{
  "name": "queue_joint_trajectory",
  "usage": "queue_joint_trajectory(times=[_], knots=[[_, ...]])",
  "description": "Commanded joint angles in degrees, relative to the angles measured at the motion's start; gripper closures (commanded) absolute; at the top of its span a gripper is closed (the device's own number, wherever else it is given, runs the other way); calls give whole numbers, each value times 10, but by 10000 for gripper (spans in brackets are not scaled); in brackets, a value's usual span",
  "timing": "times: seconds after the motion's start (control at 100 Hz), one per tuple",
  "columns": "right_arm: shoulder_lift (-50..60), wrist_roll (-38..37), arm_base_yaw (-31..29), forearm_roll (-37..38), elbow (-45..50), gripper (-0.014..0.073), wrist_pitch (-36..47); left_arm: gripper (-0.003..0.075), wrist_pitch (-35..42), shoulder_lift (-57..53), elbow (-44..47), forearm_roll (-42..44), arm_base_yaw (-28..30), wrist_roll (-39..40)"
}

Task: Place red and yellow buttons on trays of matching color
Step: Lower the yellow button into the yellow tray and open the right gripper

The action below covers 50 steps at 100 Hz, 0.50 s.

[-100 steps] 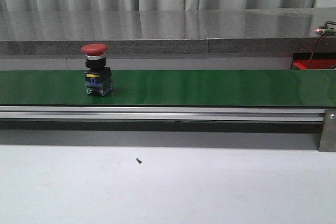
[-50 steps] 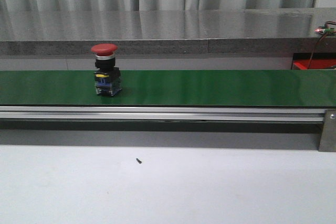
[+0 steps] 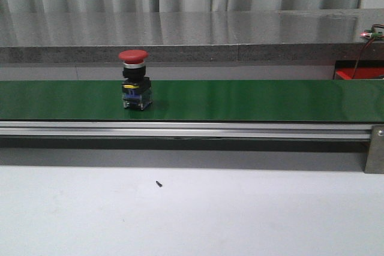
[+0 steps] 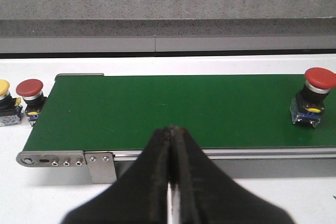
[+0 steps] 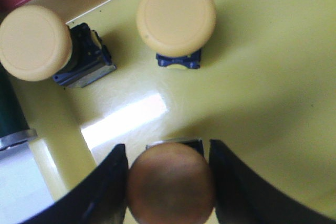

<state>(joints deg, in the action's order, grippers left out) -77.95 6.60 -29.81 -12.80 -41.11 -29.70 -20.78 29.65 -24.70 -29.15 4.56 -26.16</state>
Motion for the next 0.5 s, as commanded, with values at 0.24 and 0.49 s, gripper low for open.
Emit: queue_joint_trajectory(times=[0.24, 0.49], knots=[[-8, 0, -3, 6, -12, 437, 10, 739, 38, 1, -16, -12, -5, 0], [-7, -3, -3, 6, -12, 57, 12, 740, 38, 1, -16, -12, -5, 0]])
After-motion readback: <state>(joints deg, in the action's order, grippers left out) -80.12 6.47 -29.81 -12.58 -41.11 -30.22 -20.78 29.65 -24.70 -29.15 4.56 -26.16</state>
